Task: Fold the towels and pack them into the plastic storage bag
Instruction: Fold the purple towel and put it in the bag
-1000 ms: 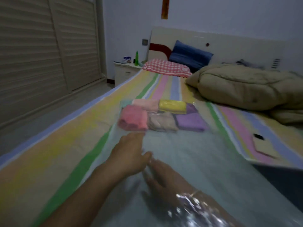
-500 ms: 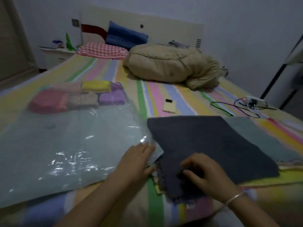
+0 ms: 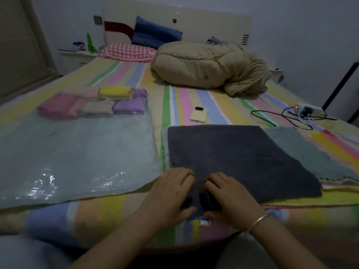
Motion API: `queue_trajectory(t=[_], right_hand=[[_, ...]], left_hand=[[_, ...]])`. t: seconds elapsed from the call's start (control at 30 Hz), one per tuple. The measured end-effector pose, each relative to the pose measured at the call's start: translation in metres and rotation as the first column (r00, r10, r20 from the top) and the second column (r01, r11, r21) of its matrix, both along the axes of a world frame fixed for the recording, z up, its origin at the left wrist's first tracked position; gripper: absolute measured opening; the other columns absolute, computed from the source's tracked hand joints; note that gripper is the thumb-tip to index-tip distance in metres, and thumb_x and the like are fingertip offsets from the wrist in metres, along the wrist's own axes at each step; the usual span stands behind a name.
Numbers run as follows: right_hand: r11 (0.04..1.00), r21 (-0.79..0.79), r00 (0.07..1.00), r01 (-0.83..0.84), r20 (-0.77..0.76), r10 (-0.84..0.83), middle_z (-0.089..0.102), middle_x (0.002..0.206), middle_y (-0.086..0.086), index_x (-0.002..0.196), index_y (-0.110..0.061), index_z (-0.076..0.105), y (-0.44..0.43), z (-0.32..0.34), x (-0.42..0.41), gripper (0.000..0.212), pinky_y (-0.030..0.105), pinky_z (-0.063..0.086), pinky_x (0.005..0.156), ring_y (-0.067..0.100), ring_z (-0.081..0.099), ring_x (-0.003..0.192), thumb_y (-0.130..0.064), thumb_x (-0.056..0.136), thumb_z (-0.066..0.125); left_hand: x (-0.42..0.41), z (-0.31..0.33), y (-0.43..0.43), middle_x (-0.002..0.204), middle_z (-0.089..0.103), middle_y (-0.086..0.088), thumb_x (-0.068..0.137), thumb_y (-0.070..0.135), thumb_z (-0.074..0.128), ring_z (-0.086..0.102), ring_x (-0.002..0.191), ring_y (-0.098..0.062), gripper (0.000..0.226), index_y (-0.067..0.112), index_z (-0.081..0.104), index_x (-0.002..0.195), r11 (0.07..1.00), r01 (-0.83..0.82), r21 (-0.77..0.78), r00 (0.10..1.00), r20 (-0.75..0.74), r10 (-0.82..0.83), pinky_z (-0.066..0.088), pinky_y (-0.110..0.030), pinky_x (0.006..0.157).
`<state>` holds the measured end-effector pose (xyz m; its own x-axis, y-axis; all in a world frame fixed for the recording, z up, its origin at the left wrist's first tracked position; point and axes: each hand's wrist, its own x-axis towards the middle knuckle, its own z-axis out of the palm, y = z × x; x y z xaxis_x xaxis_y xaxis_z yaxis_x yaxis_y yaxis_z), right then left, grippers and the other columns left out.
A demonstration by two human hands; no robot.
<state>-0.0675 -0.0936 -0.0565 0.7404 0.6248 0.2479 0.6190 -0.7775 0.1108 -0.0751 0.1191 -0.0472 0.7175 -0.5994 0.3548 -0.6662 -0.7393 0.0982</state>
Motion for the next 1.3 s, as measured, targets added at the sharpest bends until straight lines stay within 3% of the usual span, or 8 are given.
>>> queue_trajectory(t=[0.17,0.3,0.43,0.53,0.73,0.9,1.1,1.3], right_hand=[[0.99,0.142,1.0,0.001,0.025,-0.005,0.058,0.09,-0.004,0.086,-0.024,0.06,0.001,-0.008,0.0,0.024,0.032,0.045,0.056,0.02,0.058,0.079,-0.034,0.064,0.056],[0.965,0.26,0.999,-0.003,-0.051,0.017,0.063,0.092,-0.01,0.086,-0.025,0.069,-0.007,-0.008,0.005,0.025,0.029,0.052,0.061,0.014,0.061,0.086,-0.041,0.075,0.053],[0.929,0.37,0.985,0.007,-0.162,0.057,0.064,0.1,-0.015,0.088,-0.026,0.072,-0.016,-0.011,0.009,0.034,0.028,0.053,0.074,0.007,0.058,0.096,-0.056,0.077,0.058],[0.905,0.425,0.98,0.028,-0.188,0.058,0.065,0.102,-0.016,0.088,-0.027,0.072,-0.019,-0.014,0.008,0.036,0.026,0.051,0.078,0.003,0.057,0.098,-0.058,0.079,0.057],[0.938,0.345,1.0,0.022,-0.013,-0.018,0.064,0.093,-0.009,0.096,-0.024,0.066,-0.027,-0.009,0.006,0.021,0.03,0.051,0.07,0.015,0.06,0.086,-0.032,0.077,0.057],[0.91,0.337,0.953,0.241,0.098,-0.288,0.068,0.089,-0.003,0.1,-0.023,0.068,-0.075,0.003,0.021,0.027,0.034,0.047,0.068,0.022,0.061,0.08,-0.022,0.075,0.057],[0.735,0.32,0.775,0.597,0.007,-0.632,0.069,0.086,0.012,0.107,-0.018,0.067,-0.145,0.018,0.046,0.048,0.043,0.051,0.07,0.038,0.063,0.079,-0.002,0.062,0.072],[0.509,0.525,0.652,0.682,-0.12,-0.749,0.069,0.092,0.015,0.102,-0.015,0.067,-0.18,0.026,0.061,0.044,0.039,0.047,0.07,0.037,0.064,0.087,0.008,0.064,0.065]], left_hand=[[0.007,-0.023,-0.008,0.088,0.042,0.004,0.068,0.066,0.055,0.04,0.078,-0.017,0.049,0.022,0.04,0.083,0.994,-0.053,0.097,0.999,0.0,0.053,0.036,-0.031,0.065],[0.014,-0.025,-0.01,0.081,0.044,0.006,0.072,0.063,0.054,0.039,0.073,-0.013,0.042,0.025,0.04,0.08,0.998,-0.069,0.0,0.995,-0.067,0.069,0.035,-0.029,0.061],[0.021,-0.017,-0.002,0.081,0.052,0.015,0.076,0.065,0.052,0.047,0.076,-0.005,0.033,0.033,0.053,0.082,0.983,-0.055,-0.177,0.958,-0.287,0.002,0.043,-0.027,0.066],[0.024,-0.01,0.003,0.082,0.061,0.014,0.077,0.049,0.054,0.055,0.077,-0.005,0.022,0.031,0.064,0.083,0.96,-0.074,-0.27,0.925,-0.378,-0.035,0.048,-0.032,0.07],[0.033,0.002,0.005,0.07,0.068,0.015,0.078,0.037,0.056,0.062,0.065,0.0,0.016,0.028,0.069,0.078,0.864,-0.264,-0.428,0.922,-0.376,0.095,0.053,-0.027,0.063],[0.048,0.02,-0.006,0.074,0.071,0.007,0.082,0.032,0.06,0.067,0.073,-0.012,0.014,0.023,0.071,0.079,0.711,-0.441,-0.548,0.89,-0.373,0.264,0.053,-0.032,0.07],[0.072,0.036,-0.018,0.077,0.068,-0.002,0.089,0.02,0.058,0.062,0.075,-0.019,0.013,0.017,0.069,0.083,0.625,-0.529,-0.574,0.848,-0.353,0.394,0.047,-0.03,0.07],[0.105,0.025,-0.018,0.086,0.065,-0.006,0.095,0.02,0.05,0.059,0.083,-0.025,0.016,0.011,0.063,0.091,0.54,-0.608,-0.582,0.794,-0.421,0.439,0.038,-0.029,0.069]])
